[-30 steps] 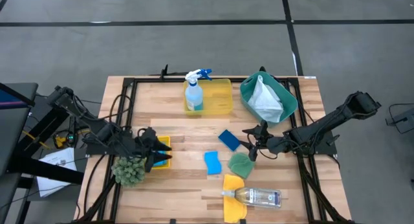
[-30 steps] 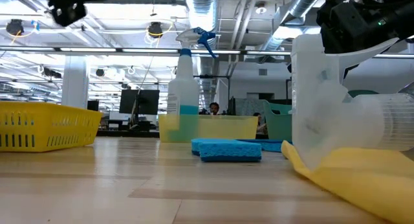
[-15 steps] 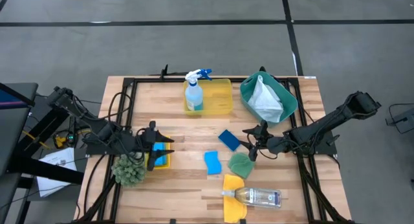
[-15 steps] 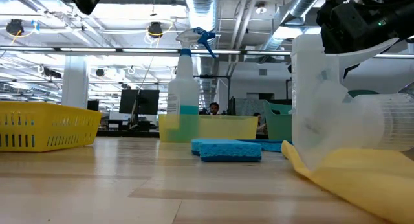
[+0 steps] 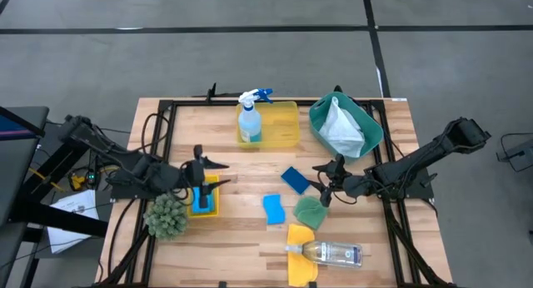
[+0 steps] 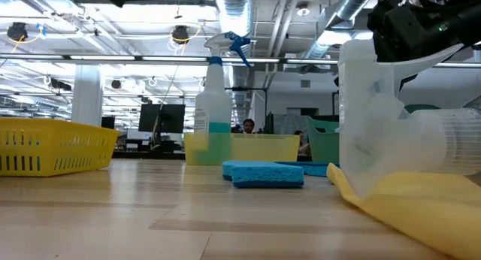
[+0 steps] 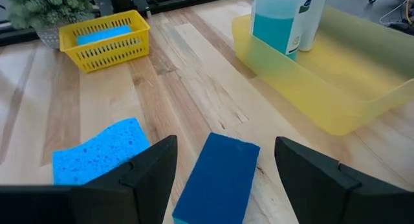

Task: Pick & Place Kitchen Items
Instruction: Put the blue sponge into the bottom yellow bin

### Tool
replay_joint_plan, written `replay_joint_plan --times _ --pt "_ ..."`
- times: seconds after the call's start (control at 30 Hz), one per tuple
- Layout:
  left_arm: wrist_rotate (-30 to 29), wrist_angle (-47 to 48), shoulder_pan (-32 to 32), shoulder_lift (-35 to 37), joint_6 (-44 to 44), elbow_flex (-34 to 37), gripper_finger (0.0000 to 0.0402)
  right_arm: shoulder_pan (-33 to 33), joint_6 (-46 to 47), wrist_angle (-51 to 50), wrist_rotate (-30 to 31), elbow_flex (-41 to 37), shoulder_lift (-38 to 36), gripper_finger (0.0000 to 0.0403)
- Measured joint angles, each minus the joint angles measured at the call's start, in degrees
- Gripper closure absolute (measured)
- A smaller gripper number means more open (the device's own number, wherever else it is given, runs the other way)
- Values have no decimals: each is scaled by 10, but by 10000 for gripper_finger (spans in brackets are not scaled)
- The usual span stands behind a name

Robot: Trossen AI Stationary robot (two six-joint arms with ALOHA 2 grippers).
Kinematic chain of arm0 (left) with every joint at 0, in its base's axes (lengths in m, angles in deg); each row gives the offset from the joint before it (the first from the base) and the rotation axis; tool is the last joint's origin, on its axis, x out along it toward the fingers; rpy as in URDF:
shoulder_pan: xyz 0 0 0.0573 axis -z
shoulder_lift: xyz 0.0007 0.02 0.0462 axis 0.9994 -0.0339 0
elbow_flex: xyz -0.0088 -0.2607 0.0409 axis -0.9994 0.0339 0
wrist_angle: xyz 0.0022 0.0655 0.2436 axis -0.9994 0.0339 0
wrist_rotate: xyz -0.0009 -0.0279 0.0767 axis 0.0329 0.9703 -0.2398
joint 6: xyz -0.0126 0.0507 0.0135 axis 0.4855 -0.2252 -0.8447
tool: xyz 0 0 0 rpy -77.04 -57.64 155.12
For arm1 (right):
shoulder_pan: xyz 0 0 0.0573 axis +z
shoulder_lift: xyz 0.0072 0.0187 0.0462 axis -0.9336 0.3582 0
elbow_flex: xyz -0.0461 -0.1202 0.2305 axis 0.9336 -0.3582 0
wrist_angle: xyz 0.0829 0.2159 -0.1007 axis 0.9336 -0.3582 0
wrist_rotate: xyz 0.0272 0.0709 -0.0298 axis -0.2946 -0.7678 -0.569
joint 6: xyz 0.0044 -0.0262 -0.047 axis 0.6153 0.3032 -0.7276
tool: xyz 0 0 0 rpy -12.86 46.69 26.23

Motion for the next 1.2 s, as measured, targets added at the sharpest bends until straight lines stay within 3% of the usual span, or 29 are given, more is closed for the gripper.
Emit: replay_joint_plan --times 0.2,0.53,0.93,1.2 --pt "88 -60 -41 -76 -54 0 220 2 -3 -5 0 0 0 153" --pt "142 -168 -80 -228 -112 0 220 5 -6 -7 -16 0 0 153" --pt "159 -329 -91 -367 -180 -1 220 5 -6 -5 -28 0 0 153" --pt "161 -338 -105 -443 -181 -54 220 5 -6 -3 -28 0 0 153"
